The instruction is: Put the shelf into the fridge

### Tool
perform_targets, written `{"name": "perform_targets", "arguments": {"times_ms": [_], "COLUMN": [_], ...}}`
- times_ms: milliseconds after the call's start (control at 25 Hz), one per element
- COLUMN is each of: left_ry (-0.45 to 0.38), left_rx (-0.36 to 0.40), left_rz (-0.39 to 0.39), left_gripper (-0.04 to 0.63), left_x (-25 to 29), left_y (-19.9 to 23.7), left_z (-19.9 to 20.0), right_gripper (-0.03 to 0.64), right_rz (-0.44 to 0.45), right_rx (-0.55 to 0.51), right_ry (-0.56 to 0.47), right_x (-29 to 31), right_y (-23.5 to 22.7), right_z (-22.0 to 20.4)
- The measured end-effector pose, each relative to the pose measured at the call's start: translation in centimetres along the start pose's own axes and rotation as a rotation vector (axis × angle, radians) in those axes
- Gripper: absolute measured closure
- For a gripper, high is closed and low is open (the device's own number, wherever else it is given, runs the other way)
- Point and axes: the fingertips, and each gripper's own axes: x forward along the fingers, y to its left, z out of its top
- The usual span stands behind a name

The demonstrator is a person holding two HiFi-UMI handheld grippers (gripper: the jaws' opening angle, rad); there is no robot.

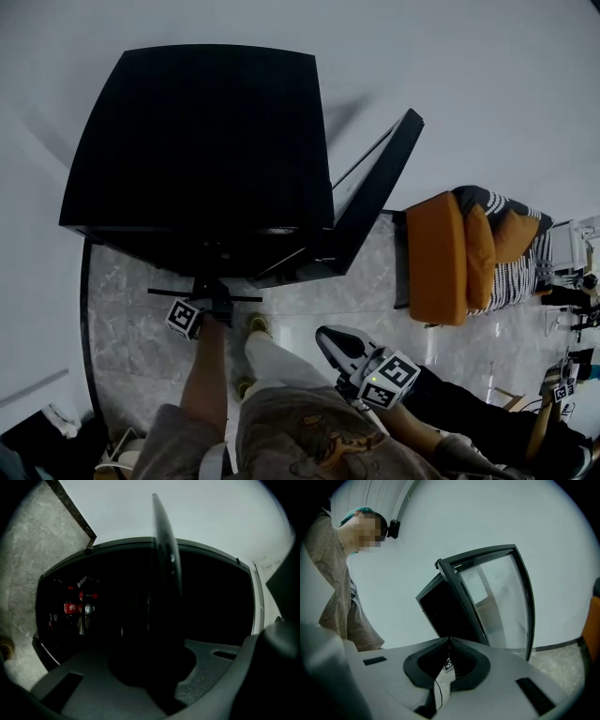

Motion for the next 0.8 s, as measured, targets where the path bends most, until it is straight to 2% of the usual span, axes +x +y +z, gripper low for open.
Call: {"name": "perform_targets", "arguments": {"times_ms": [800], "left_ry": [-0.061], "left_rx": [0.006], "left_rz": [-0.054], "left_gripper": [0.578], "left_x": [5.6], "left_y": [0.3], "left_z": [0.9], "right_gripper": [0.595], "right_rz": [-0.031], "right_rx": [0.022], "right_ry": [-0.003], "right_x": [-0.9], "right_y": [-0.5], "right_z": [-0.6]}}
